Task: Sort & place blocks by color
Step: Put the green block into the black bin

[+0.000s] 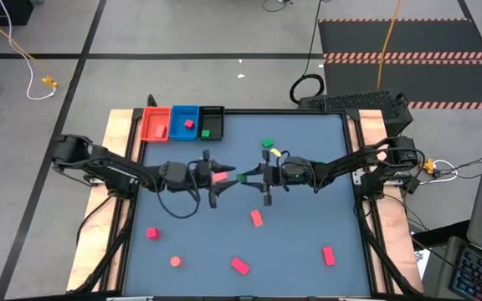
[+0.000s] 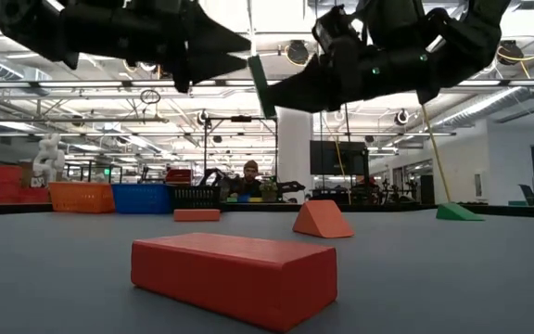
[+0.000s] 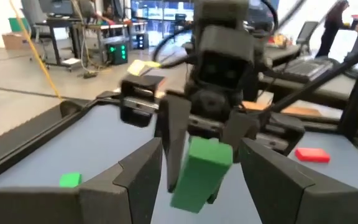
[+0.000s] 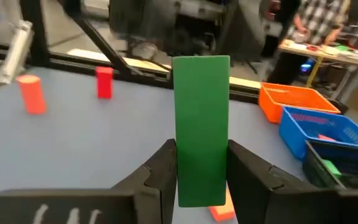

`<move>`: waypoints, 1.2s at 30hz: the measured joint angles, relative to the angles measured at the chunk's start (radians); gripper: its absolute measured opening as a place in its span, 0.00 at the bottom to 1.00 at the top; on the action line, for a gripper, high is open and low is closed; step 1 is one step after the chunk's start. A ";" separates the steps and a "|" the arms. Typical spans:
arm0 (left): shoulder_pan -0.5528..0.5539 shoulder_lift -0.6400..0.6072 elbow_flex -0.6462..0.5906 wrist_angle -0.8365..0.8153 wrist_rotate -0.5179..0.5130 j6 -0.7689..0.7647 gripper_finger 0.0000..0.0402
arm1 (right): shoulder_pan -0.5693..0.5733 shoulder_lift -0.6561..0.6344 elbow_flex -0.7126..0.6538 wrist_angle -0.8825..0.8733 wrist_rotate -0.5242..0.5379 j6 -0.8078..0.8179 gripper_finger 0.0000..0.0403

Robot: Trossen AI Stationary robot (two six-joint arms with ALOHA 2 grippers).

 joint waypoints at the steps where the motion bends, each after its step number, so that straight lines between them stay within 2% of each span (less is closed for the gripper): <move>1: -0.006 0.021 0.014 0.009 0.001 0.016 0.54 | 0.000 0.000 0.004 0.000 -0.003 0.012 0.26; 10: -0.034 0.148 0.111 0.015 -0.025 0.120 0.54 | 0.001 0.000 0.007 -0.004 -0.009 0.020 0.26; 15: -0.028 0.179 0.119 0.006 -0.058 0.138 0.52 | 0.002 0.000 0.007 -0.018 -0.002 0.020 0.26; 17: -0.022 0.180 0.119 -0.003 -0.057 0.133 0.47 | 0.004 0.000 0.007 -0.022 -0.001 0.020 0.26; 22: -0.014 0.180 0.119 -0.008 -0.055 0.134 0.26 | 0.005 0.000 0.008 -0.033 -0.004 0.024 0.27; 36: -0.004 0.143 0.119 -0.036 -0.060 0.080 0.26 | -0.010 0.000 0.008 -0.072 0.002 0.016 0.37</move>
